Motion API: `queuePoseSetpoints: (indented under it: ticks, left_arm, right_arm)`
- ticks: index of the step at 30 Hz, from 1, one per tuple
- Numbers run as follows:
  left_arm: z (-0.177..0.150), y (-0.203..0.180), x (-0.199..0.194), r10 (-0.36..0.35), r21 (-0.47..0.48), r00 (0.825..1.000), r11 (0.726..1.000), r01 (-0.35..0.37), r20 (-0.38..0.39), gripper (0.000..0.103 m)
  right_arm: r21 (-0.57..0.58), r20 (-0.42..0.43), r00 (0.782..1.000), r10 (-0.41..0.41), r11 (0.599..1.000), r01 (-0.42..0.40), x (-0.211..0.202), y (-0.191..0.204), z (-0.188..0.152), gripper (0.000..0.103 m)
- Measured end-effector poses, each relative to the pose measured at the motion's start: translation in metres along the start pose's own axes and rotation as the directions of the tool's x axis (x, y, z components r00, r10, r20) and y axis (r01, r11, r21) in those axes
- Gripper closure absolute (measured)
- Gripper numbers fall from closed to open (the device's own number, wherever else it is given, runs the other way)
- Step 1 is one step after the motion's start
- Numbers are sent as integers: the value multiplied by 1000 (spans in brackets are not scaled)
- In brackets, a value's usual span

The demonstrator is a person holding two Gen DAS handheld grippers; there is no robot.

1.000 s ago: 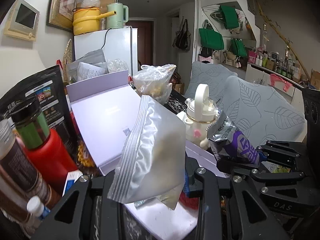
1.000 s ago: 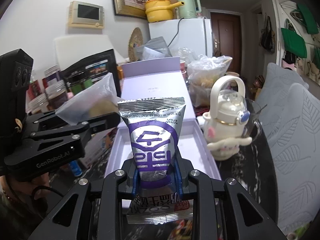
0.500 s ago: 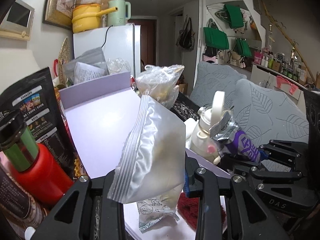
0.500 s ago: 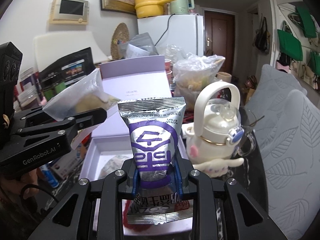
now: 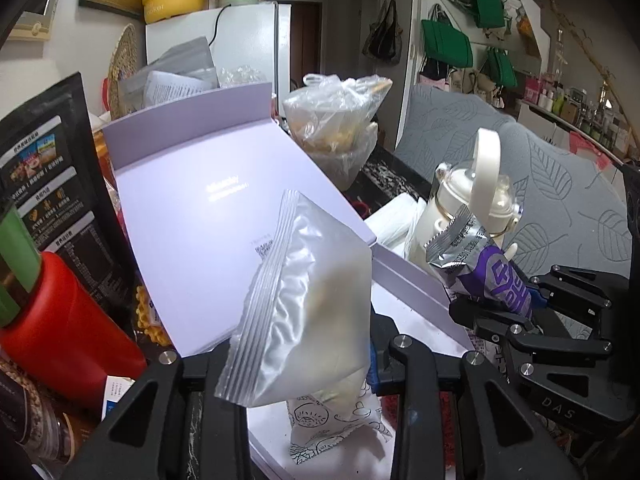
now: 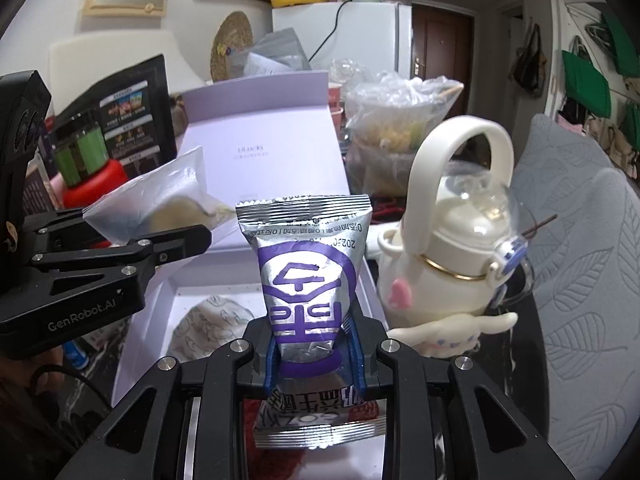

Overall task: Organize soft objects
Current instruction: 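Release the zip bag into the box while right tool releases the snack bag, then withdraw both open tools from the box back toward the remaining items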

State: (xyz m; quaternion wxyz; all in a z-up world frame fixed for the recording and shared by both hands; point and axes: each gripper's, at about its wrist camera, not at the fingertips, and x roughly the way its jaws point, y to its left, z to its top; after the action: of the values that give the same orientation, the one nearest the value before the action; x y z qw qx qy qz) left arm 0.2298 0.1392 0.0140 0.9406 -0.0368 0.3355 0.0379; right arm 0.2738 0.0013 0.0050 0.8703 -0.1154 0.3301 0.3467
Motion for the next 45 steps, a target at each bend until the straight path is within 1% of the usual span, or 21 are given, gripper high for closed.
queuePoseSetpoints:
  ticks: [5, 12, 13, 14, 15, 16, 18, 19, 20, 21, 22, 25, 32, 38, 45]
  left_arm:
    - [-6, -2, 16, -7, -3, 998, 1000, 7, -57, 71]
    - [-13, -8, 32, 9, 8, 994, 1000, -8, -113, 71]
    - [-13, -9, 33, 15, 10, 993, 1000, -14, -118, 70]
    - [-14, -10, 35, 23, 14, 992, 1000, -22, -126, 67]
    - [-14, -10, 37, 26, 16, 990, 1000, -24, -137, 65]
    - [-15, -10, 40, 25, 15, 989, 1000, -23, -145, 61]
    - [-14, -9, 44, 34, 10, 986, 999, -33, -166, 41]
    - [-15, -8, 45, 46, 8, 985, 999, -46, -169, 24]
    - [-15, -8, 46, 59, 9, 984, 998, -58, -169, 18]
    - [-15, -7, 46, 73, 9, 983, 997, -72, -168, 18]
    - [-14, -6, 46, 82, 5, 983, 997, -82, -166, 18]
    - [-14, -3, 43, 93, -6, 983, 995, -95, -158, 18]
    - [-12, -6, 41, 90, -4, 984, 996, -92, -151, 18]
    - [-9, -12, 31, 88, -3, 988, 996, -90, -129, 18]
    - [-3, -25, 9, 77, 4, 993, 997, -77, -92, 18]
  right_arm:
    - [-6, -27, 1000, -13, 1000, 12, 9, -2, -4, 76]
    - [3, -52, 999, -15, 1000, 16, 18, -7, -8, 75]
    - [3, -55, 998, -17, 1000, 17, 18, -7, -9, 75]
    - [6, -60, 998, -17, 1000, 17, 19, -7, -8, 74]
    - [9, -64, 998, -15, 1000, 15, 20, -7, -8, 71]
    - [14, -67, 998, -15, 1000, 16, 20, -8, -9, 66]
    - [18, -71, 997, -24, 1000, 25, 21, -9, -10, 64]
    - [19, -72, 997, -26, 999, 27, 21, -9, -11, 61]
    - [22, -73, 997, -25, 999, 27, 20, -10, -11, 59]
    - [25, -73, 997, -24, 999, 26, 20, -10, -12, 55]
    - [28, -71, 997, -24, 999, 26, 19, -11, -12, 54]
    - [30, -70, 997, -28, 999, 30, 17, -12, -13, 54]
    - [37, -64, 997, -38, 998, 40, 10, -14, -13, 54]
    - [44, -41, 998, -53, 998, 55, -5, -16, -11, 54]
    - [46, -9, 997, -74, 996, 74, -29, -16, -10, 54]
